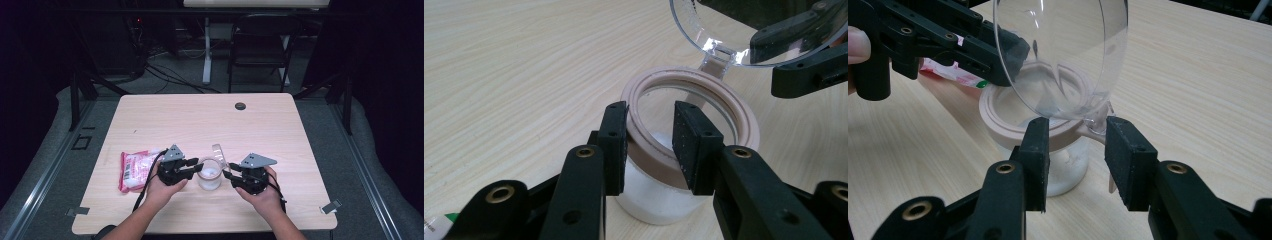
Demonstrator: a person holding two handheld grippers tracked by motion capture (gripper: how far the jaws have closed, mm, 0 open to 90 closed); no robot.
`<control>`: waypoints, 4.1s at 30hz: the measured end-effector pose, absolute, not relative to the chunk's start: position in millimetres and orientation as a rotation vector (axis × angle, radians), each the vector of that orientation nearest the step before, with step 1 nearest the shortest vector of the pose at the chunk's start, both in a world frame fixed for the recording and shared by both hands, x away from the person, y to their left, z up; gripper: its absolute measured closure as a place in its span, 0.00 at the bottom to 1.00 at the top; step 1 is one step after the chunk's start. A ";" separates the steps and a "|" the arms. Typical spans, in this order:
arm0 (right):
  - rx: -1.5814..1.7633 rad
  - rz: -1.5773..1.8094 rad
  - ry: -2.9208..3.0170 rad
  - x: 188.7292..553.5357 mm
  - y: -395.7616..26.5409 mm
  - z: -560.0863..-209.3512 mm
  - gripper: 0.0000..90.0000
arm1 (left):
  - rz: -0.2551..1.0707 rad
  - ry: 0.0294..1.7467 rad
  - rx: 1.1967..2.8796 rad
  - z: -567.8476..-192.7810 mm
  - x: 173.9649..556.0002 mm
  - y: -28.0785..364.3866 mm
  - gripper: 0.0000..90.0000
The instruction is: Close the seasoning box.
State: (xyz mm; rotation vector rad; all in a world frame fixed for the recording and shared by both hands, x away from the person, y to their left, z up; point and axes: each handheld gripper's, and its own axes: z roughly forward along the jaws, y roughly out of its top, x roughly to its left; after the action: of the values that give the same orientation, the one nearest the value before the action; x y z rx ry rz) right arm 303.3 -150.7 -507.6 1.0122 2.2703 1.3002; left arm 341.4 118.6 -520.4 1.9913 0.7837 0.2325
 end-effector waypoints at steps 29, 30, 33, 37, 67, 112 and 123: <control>1.051 1.340 2.216 304.5 -155.9 -505.8 0.70 | 0.235 0.784 1.985 -520.5 340.8 118.1 0.75; 1.051 1.345 2.215 304.7 -155.9 -505.9 0.70 | 0.239 0.784 1.983 -520.0 340.2 118.1 0.76; 1.047 1.345 2.217 305.4 -156.5 -505.8 0.70 | 0.242 0.767 1.966 -518.1 338.5 119.4 0.75; 1.070 1.353 2.211 307.7 -158.2 -505.9 0.72 | 0.253 0.760 1.961 -517.9 336.8 120.4 0.73; 1.254 1.552 2.177 369.6 -171.3 -506.9 0.83 | 0.366 0.942 1.914 -522.7 316.9 174.5 0.68; 1.225 1.557 2.147 394.5 -156.2 -509.9 0.76 | 0.626 0.881 2.183 -543.6 298.2 168.4 0.51; 1.233 1.568 2.141 394.8 -155.6 -510.7 0.74 | 0.813 0.766 2.362 -560.6 296.4 148.7 0.51</control>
State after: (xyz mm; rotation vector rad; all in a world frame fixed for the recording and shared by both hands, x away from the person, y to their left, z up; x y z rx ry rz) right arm 394.8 -155.6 -510.7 1.2332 2.1409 1.5685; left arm 296.4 148.7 -560.6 2.3621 0.7658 0.8133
